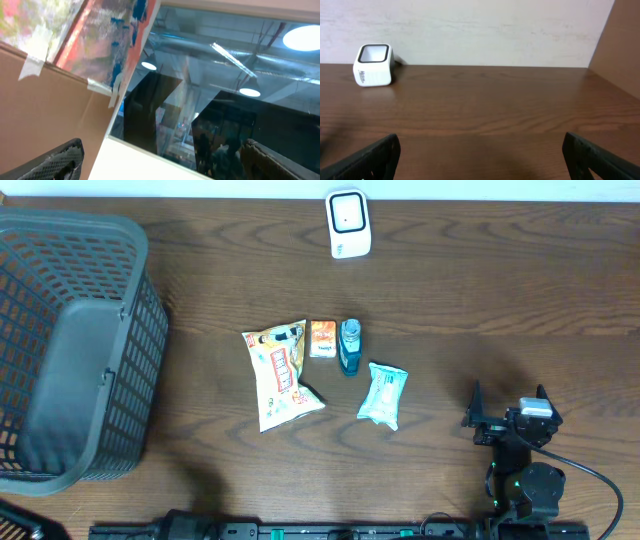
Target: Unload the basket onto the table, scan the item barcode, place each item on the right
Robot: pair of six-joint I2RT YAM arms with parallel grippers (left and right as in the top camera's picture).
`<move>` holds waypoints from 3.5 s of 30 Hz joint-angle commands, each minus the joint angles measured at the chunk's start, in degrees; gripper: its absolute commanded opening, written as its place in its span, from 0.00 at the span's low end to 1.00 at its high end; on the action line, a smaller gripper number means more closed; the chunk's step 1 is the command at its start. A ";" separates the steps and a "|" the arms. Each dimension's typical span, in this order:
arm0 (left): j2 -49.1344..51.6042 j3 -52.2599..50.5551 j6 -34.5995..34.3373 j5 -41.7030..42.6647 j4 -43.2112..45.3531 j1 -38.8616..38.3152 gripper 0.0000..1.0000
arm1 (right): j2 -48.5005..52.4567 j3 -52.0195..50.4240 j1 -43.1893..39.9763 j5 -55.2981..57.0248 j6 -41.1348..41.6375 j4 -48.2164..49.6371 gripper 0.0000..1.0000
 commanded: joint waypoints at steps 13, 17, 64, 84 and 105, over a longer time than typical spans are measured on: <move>-6.40 -9.84 -0.70 0.35 6.60 1.84 1.00 | -0.31 -0.07 0.35 -0.31 -0.48 -0.22 0.99; -6.40 -9.86 -0.70 0.33 6.56 2.86 1.00 | -0.31 -0.07 0.33 -0.31 -0.48 -0.22 0.99; -6.34 -48.00 -10.78 0.79 -1.01 4.15 1.00 | -0.31 -0.07 0.33 -0.31 -0.46 -0.22 0.99; -6.34 -48.00 -10.78 0.79 -32.04 4.15 1.00 | -0.31 -0.07 0.33 -0.31 -0.48 -0.24 0.99; -6.32 -48.00 -10.75 0.79 -39.95 4.15 1.00 | -0.20 -0.07 0.33 -54.73 43.47 -0.09 0.99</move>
